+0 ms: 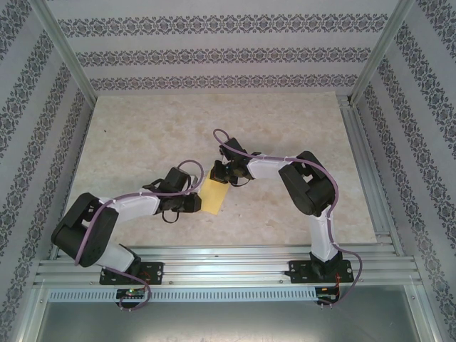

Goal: Fold a paper plane with a square sheet of paper (fold left side to right side)
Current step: First fold the square sheet of paper in half at the center of the table, then hold the square sheet of paper at the center of the table.

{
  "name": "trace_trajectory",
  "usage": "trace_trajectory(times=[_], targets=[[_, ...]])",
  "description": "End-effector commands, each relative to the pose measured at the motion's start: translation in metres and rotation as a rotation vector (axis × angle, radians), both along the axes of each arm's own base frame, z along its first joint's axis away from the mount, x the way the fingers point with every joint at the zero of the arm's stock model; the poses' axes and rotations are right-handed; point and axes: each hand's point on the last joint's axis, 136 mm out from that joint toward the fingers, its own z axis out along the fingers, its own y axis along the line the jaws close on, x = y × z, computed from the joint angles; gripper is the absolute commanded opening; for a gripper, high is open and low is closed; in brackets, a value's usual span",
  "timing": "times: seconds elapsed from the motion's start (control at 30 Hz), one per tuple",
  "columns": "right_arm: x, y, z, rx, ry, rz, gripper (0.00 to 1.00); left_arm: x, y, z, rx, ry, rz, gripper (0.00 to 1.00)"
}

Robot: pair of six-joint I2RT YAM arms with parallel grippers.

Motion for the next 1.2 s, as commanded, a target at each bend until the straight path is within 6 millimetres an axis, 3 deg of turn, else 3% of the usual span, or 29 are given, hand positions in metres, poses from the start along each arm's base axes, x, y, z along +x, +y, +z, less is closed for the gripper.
trace_trajectory(times=[0.0, 0.13, 0.23, 0.37, 0.47, 0.53, 0.6, 0.7, 0.9, 1.17], targets=[[-0.009, -0.039, -0.052, -0.191, 0.071, -0.049, 0.0, -0.091, 0.048, -0.043, 0.182, 0.349, 0.023, 0.18], [-0.008, -0.036, -0.051, -0.184, 0.069, -0.042, 0.0, -0.086, 0.052, -0.028, 0.191, 0.304, 0.041, 0.18], [-0.008, -0.034, -0.049, -0.176, 0.065, -0.036, 0.0, -0.064, 0.043, 0.013, 0.146, 0.193, 0.046, 0.21], [-0.006, -0.032, -0.045, -0.166, 0.057, -0.032, 0.0, -0.021, 0.034, 0.086, 0.039, 0.006, 0.09, 0.25], [-0.006, -0.031, -0.042, -0.164, 0.053, -0.027, 0.0, 0.003, 0.012, 0.112, -0.132, -0.043, 0.083, 0.25], [-0.005, -0.03, -0.04, -0.161, 0.048, -0.026, 0.0, 0.013, -0.006, 0.107, -0.198, -0.016, 0.052, 0.22], [-0.005, -0.028, -0.039, -0.156, 0.044, -0.022, 0.0, 0.02, -0.021, 0.091, -0.241, 0.035, 0.032, 0.18], [-0.005, -0.027, -0.037, -0.156, 0.042, -0.017, 0.0, 0.027, -0.031, 0.068, -0.269, 0.069, 0.037, 0.16], [-0.005, -0.025, -0.035, -0.153, 0.04, -0.013, 0.0, 0.028, -0.033, 0.039, -0.267, 0.109, 0.051, 0.14], [-0.003, -0.021, -0.025, -0.132, 0.022, -0.001, 0.0, 0.02, -0.011, -0.001, -0.123, 0.16, 0.097, 0.11]])
